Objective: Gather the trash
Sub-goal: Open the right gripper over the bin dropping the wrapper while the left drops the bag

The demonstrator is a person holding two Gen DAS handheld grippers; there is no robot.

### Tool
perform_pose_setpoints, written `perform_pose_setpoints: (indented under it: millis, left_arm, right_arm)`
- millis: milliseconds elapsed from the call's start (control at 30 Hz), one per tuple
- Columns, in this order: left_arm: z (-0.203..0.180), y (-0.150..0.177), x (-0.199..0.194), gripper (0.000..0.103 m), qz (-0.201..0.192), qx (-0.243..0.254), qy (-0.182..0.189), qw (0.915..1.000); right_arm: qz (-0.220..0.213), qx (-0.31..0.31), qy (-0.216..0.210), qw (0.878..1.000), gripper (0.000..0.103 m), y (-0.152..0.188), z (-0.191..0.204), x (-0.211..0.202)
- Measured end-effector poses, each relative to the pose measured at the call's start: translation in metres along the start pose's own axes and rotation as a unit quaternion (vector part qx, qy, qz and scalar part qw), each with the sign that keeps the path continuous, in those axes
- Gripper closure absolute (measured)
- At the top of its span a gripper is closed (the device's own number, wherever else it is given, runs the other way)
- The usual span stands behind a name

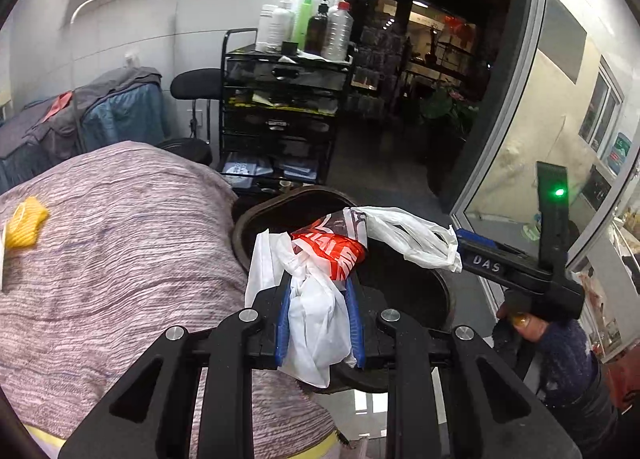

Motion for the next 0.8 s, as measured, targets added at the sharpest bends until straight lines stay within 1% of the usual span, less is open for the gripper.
perform_pose_setpoints:
  millis: [200, 400, 567, 700, 800]
  left_arm:
    - [-0.013, -0.012, 0.020, 0.080, 0.026, 0.010, 0.017, 0.9995]
    - [-0.026, -0.020, 0.042, 0.080, 0.053, 0.017, 0.020, 0.9983]
    - [-0.036, -0.026, 0.057, 0.080, 0.069, 0.028, 0.015, 0.9971]
    - [-0.038, -0.029, 0.070, 0.079, 0.084, 0.027, 0.017, 0.9960]
    - [-0.038, -0.031, 0.077, 0.076, 0.089, 0.024, 0.009, 0.9957]
  right_arm:
    - [-0.022, 0.023, 0.012, 0.999, 0.026, -0.005, -0.018, -0.018]
    - [-0.032, 0.041, 0.022, 0.998, 0.026, -0.007, -0.036, -0.027]
    - [-0.036, 0.052, 0.029, 0.998, 0.026, -0.006, -0.048, -0.031]
    - [-0.037, 0.056, 0.033, 0.997, 0.026, -0.006, -0.054, -0.034]
    - [-0.038, 0.059, 0.035, 0.997, 0.026, -0.006, -0.057, -0.035]
Point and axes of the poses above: each gripper's, at about its wrist camera, not at the fingertips, and x roughly the way its jaws point, z to its left, y to its underside, the point moved 1 cm from there along x, roughly the way its jaws point, and after that the axes turned 11 degrees about z, right-handed, at the moved point
